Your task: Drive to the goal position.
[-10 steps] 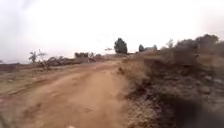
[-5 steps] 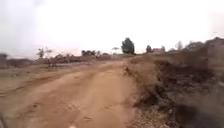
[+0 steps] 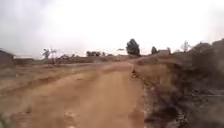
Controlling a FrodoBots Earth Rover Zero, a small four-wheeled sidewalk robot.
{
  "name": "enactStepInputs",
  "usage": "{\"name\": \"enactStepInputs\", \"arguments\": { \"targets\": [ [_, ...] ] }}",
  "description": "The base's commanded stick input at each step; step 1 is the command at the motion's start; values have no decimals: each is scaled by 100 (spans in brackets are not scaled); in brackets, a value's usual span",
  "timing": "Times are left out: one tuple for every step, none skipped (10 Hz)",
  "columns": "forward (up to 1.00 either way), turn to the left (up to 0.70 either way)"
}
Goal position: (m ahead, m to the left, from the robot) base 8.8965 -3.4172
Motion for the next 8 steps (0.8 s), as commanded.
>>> {"name": "enactStepInputs", "arguments": {
  "targets": [
    [50, 0],
    [50, 0],
    [50, 0],
    [50, 0],
    [50, 0],
    [50, 0],
    [50, 0],
    [50, 0]
  ]
}}
